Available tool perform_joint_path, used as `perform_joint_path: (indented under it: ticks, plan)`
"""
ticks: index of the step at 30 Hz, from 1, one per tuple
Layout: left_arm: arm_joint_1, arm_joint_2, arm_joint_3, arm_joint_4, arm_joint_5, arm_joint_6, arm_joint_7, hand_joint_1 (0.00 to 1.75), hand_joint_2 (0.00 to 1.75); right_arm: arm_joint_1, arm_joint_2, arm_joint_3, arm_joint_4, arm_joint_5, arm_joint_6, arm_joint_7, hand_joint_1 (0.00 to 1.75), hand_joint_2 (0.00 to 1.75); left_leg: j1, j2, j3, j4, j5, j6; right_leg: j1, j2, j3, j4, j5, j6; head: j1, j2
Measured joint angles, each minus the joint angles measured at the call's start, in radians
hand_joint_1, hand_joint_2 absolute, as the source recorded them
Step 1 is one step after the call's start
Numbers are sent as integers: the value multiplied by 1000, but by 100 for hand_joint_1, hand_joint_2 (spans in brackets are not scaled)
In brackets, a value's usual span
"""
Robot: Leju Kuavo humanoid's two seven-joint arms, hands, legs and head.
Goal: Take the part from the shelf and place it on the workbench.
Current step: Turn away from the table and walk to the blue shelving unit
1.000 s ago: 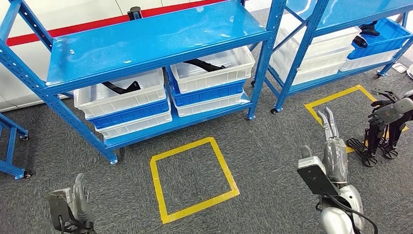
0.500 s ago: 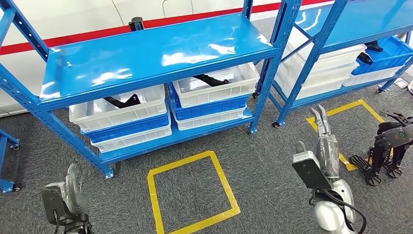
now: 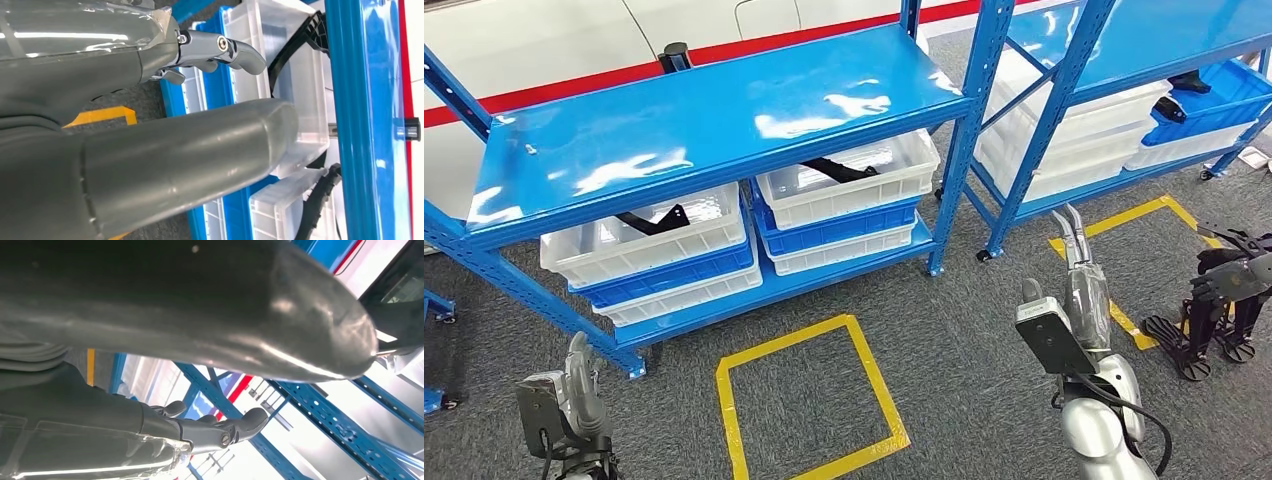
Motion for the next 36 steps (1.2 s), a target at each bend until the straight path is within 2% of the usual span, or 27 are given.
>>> perform_joint_path:
  ticks: [1,2,3,5,7,8,9,11,12,13,14,16,17,18,19,21,23,25,27,28,29,30,32,33,34,36]
  plan:
    - [0,0,0,0,0,0,-1,0,0,-2,0,0,1,0,0,0,0,0,-3,0,25,-68,42,10,2,1,8,-1,-5,0,1,0]
    - [-1,1,0,-1,1,-1,-2,0,0,-5,1,1,2,0,0,-1,0,0,-7,1,46,-123,64,19,4,1,13,-3,-8,0,2,0]
    - [-2,1,-1,-2,2,-2,-3,0,0,-7,0,1,3,-1,0,-1,0,0,-11,1,60,-158,73,26,5,2,14,-4,-10,2,2,0]
    - [-2,2,-1,-3,8,-5,-6,0,0,-9,0,2,6,-2,0,-1,0,0,-18,0,68,-176,69,35,7,2,14,-9,-13,11,1,0]
    - [-3,2,-1,-5,20,-11,-12,0,0,-10,0,4,9,-3,-1,-2,0,0,-14,-1,85,-197,85,41,9,1,12,-4,-20,21,1,0]
    - [-4,2,-1,-5,26,-14,-15,0,0,-12,0,5,10,-4,-2,-2,0,0,-11,-1,94,-208,90,44,10,2,4,15,-30,22,1,0]
    - [-6,1,-1,-5,29,-17,-18,0,0,-14,-1,6,11,-4,-2,-3,0,0,-7,0,103,-218,93,46,12,2,-18,57,-48,20,3,0]
    - [-9,0,-1,-4,34,-18,-20,0,0,-16,-4,7,15,-5,-2,-3,0,0,-8,0,107,-220,91,49,10,3,-89,184,-91,17,5,0]
    - [-10,-1,-1,-4,35,-18,-20,0,0,-15,-5,8,18,-5,-2,-3,0,0,-9,-1,108,-220,89,50,9,3,-126,240,-105,20,5,0]
    - [-10,-1,-1,-3,35,-18,-20,0,0,-14,-5,9,21,-5,-2,-3,0,0,-9,-2,109,-220,87,49,8,3,-146,262,-102,27,5,0]
    - [-10,-2,-1,-2,35,-18,-20,0,0,-14,-6,10,23,-5,-2,-3,0,0,-8,-4,111,-219,85,47,6,3,-147,245,-84,37,6,0]
    - [-10,-3,-1,-2,36,-18,-20,0,0,-16,-6,12,26,-5,-2,-3,0,0,-7,-7,116,-215,78,40,2,3,-95,111,-16,58,6,0]
    - [-10,-3,-1,-2,36,-18,-20,0,0,-17,-6,13,27,-5,-2,-3,0,0,-9,-9,116,-210,72,34,1,3,-64,46,12,61,7,0]
    - [-10,-3,0,-2,36,-18,-20,0,0,-18,-7,14,28,-5,-2,-3,0,0,-11,-11,115,-206,67,29,1,3,-44,2,30,58,7,0]
    - [-10,-3,-1,-1,37,-18,-20,0,0,-18,-7,15,29,-6,-2,-4,0,0,-13,-11,114,-202,63,24,2,3,-34,-17,37,50,7,0]
    - [-11,-3,-1,-1,40,-18,-21,0,0,-20,-8,17,31,-7,-2,-5,0,0,-13,-12,113,-201,61,17,3,4,-34,-16,38,33,7,0]
    - [-11,-2,-2,-2,41,-19,-21,0,0,-21,-9,19,32,-8,-2,-6,0,0,-10,-10,105,-182,45,8,-3,4,-30,-19,39,22,6,0]
    - [-11,-2,-3,-2,42,-18,-21,0,0,-22,-10,19,32,-8,-2,-6,0,0,-5,-6,61,-89,-8,-6,-9,3,-27,-20,37,14,2,0]
    - [-9,-1,-4,-1,42,-17,-21,0,0,-20,-11,21,32,-4,-2,-4,0,0,1,-3,-10,51,-68,-15,-9,1,-25,-20,35,10,0,0]
    - [-8,-2,-5,0,41,-16,-21,0,0,-19,-12,23,32,-1,-2,-2,0,0,3,-3,-35,94,-77,-18,-10,-1,-25,-20,34,10,0,0]
    - [-7,-2,-5,1,41,-15,-21,0,0,-17,-13,24,32,3,-3,1,0,0,6,-2,-45,105,-69,-19,-10,-2,-24,-20,33,9,0,0]
    - [-6,-1,-6,2,41,-15,-21,0,0,-16,-14,26,32,5,-3,4,0,0,8,0,-34,75,-42,-20,-11,-4,-22,-20,32,9,0,0]
    - [-7,-1,-6,3,41,-14,-21,0,0,-15,-16,27,31,8,-4,6,0,0,12,11,31,-63,30,-20,-11,-6,-16,-20,29,12,0,0]
    - [-8,-1,-7,3,40,-14,-21,0,0,-15,-19,28,31,8,-4,7,0,0,11,18,63,-127,52,-18,-8,-6,-14,-19,26,16,-1,0]
    - [-9,0,-8,3,40,-14,-21,0,0,-15,-21,28,31,7,-5,7,0,0,9,22,84,-167,62,-15,-5,-8,-13,-20,25,21,0,0]
    - [-10,0,-9,3,39,-14,-21,0,0,-14,-27,29,31,7,-7,7,0,0,1,18,95,-189,62,-2,-1,-13,-11,-24,25,32,1,0]
